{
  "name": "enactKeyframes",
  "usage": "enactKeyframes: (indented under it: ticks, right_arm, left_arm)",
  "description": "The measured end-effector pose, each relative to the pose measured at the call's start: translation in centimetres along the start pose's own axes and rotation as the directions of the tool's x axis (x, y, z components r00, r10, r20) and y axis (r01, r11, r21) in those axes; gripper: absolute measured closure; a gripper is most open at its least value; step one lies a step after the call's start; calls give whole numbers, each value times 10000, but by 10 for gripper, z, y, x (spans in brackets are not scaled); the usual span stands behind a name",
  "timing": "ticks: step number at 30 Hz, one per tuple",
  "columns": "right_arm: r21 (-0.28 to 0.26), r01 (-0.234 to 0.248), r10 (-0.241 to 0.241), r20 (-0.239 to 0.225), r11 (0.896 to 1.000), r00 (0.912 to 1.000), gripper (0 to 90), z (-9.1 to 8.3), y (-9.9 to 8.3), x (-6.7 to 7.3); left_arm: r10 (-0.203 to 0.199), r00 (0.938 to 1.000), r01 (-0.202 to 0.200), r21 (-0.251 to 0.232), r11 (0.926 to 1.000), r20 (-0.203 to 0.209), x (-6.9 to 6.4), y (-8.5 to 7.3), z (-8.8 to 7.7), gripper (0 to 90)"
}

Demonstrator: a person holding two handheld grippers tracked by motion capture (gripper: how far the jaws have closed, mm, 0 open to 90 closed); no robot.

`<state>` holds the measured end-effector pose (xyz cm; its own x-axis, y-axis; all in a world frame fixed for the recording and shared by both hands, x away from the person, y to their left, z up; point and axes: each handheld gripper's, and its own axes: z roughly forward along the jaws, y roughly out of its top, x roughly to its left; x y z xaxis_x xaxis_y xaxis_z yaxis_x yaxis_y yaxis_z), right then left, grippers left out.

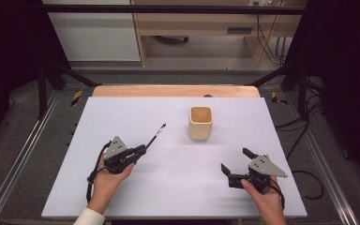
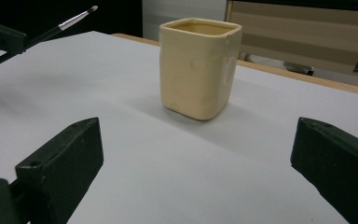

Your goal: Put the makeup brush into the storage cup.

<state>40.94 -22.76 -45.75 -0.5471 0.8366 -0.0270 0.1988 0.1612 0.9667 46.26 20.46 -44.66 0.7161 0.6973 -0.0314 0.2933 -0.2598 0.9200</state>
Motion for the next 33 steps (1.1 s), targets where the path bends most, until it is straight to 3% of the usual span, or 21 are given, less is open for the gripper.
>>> enactKeyframes:
  ticks: [10,14,19,28,33]
  right_arm:
    - [-64,-29,29,-59,10000,10000,23,2,1,3]
    - [-90,-171,169,-170,9998,9997,23,4,3,6]
    - [-197,8,-12,-222,9998,9998,24,7,6,14]
    - [-762,-380,357,-307,9964,9989,34,18,28,25]
    - [-904,-292,247,-502,9955,9984,34,27,42,27]
  left_arm:
    - [60,9998,-57,-177,9998,176,-5,3,1,842]
    - [112,9992,-98,-362,9993,385,-10,6,2,842]
    - [14,9974,35,-684,9977,720,-18,11,2,842]
    - [359,9941,-267,-897,9956,1026,-30,25,12,842]
    - [349,9918,-225,-1009,9946,1229,-35,33,23,842]
